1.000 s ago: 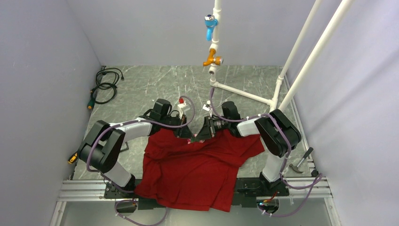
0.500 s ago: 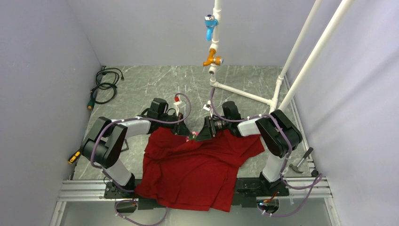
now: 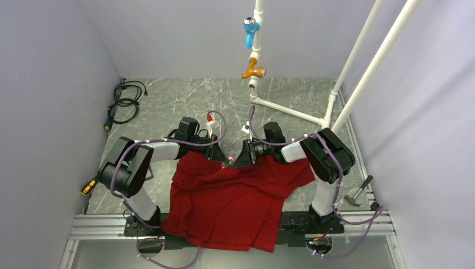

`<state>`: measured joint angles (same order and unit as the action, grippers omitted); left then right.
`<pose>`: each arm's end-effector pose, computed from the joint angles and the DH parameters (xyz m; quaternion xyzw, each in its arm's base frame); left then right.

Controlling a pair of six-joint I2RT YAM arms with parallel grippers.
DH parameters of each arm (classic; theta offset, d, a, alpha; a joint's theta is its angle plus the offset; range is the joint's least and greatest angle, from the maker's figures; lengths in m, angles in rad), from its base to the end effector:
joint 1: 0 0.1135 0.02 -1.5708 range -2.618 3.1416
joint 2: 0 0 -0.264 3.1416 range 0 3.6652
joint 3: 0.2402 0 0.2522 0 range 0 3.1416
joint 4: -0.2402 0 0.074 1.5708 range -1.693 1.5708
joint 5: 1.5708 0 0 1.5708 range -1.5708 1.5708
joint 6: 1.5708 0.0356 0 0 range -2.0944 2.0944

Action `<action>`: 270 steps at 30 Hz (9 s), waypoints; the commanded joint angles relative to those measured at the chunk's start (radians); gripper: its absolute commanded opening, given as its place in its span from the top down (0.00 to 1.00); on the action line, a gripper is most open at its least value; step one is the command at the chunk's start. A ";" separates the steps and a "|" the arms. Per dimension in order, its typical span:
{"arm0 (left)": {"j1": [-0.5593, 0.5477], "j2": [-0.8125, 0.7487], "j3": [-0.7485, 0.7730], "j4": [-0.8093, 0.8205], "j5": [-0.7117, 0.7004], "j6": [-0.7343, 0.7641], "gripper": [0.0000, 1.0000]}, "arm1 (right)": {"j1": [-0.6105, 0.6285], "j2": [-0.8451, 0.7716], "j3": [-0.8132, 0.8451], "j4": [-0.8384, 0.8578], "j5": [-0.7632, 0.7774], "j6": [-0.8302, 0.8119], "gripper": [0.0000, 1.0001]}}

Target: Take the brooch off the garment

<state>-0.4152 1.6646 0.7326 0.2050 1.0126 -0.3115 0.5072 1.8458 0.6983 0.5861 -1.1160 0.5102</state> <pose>0.2699 -0.1520 0.1537 0.2397 0.7865 -0.5408 0.1775 0.2667 0.1848 0.1212 -0.2549 0.7429 0.6046 0.1325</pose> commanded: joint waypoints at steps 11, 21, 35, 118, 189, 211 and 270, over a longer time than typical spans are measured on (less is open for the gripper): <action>-0.002 0.003 -0.004 0.040 0.046 -0.014 1.00 | -0.004 0.035 0.026 0.154 -0.006 0.063 0.77; -0.008 -0.016 0.012 -0.015 0.017 0.030 0.76 | -0.005 0.052 0.027 0.237 -0.020 0.153 1.00; -0.051 -0.121 0.033 -0.131 -0.120 0.112 0.56 | -0.006 0.024 0.037 0.099 0.017 0.139 1.00; -0.100 -0.104 0.093 -0.182 -0.327 0.118 0.54 | -0.017 -0.058 0.014 0.042 0.067 0.067 1.00; -0.053 -0.057 0.072 -0.059 -0.043 0.264 0.74 | -0.013 -0.084 -0.003 0.153 0.015 -0.014 1.00; -0.024 -0.116 0.078 -0.170 -0.183 0.338 1.00 | -0.024 -0.081 0.026 -0.064 0.023 -0.104 0.52; 0.145 -0.228 0.242 -0.610 -0.260 0.525 1.00 | -0.082 -0.263 0.045 -0.361 0.008 -0.312 0.25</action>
<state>-0.2710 1.4815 0.8993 -0.3916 0.6052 0.2653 0.4305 1.6218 0.7002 0.2237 -1.0870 0.2161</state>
